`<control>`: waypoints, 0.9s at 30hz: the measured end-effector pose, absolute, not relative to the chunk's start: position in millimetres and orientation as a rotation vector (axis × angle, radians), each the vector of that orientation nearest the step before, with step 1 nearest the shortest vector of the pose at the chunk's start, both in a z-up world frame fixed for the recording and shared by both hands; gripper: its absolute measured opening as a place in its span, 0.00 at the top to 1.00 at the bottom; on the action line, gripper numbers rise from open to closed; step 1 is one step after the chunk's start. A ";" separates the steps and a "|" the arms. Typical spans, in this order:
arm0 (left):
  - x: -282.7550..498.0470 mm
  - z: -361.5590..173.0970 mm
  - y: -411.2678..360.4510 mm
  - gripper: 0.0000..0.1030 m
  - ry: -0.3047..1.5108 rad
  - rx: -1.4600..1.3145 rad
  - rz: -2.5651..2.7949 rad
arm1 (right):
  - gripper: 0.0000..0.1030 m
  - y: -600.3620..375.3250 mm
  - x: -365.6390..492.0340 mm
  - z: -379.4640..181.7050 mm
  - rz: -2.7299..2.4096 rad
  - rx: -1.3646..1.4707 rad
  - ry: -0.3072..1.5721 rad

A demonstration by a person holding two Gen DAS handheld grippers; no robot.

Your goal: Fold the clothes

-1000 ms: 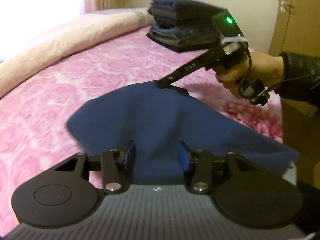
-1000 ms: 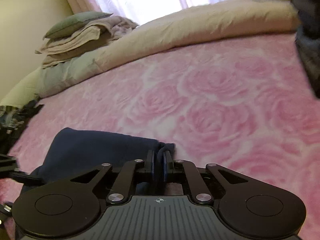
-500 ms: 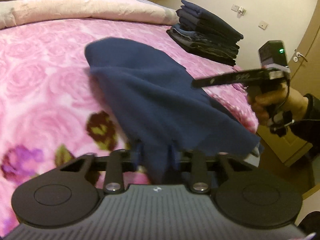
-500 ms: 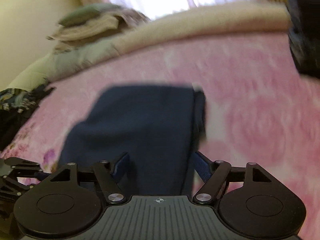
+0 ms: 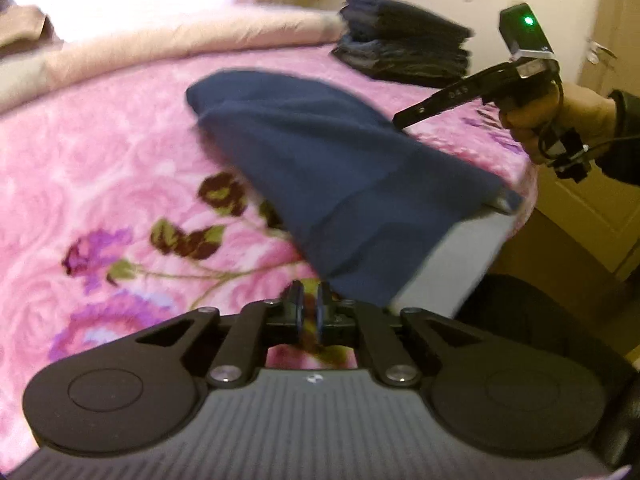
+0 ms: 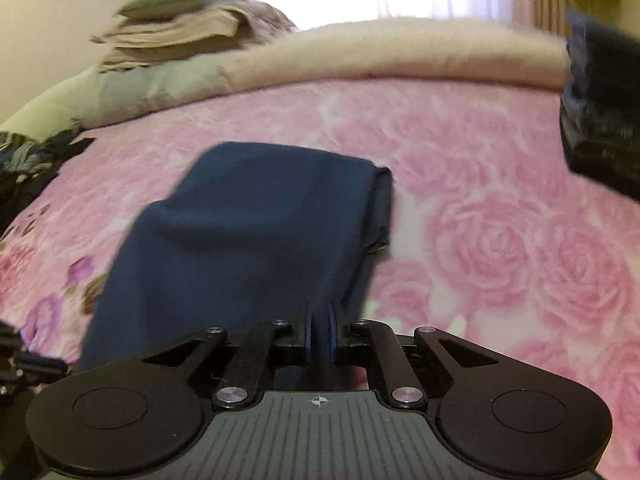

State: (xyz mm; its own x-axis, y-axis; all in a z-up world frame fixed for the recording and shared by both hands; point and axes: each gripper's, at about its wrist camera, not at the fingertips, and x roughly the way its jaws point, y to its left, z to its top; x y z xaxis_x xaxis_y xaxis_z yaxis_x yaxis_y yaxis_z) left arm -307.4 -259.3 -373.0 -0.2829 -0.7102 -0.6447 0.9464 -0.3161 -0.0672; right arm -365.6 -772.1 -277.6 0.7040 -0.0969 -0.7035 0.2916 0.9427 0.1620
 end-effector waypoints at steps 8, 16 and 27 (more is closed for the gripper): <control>-360.0 -389.4 -242.1 0.67 0.241 0.855 -1.819 | 0.27 -714.8 -422.5 -271.0 -0.201 0.248 0.683; -351.5 -385.8 -245.9 0.68 0.307 0.788 -1.803 | 0.27 -679.5 -446.8 -278.0 -0.191 0.183 0.663; -366.4 -386.4 -246.5 0.81 0.173 0.879 -1.794 | 0.26 -617.8 -454.7 -295.3 -0.080 -0.099 0.680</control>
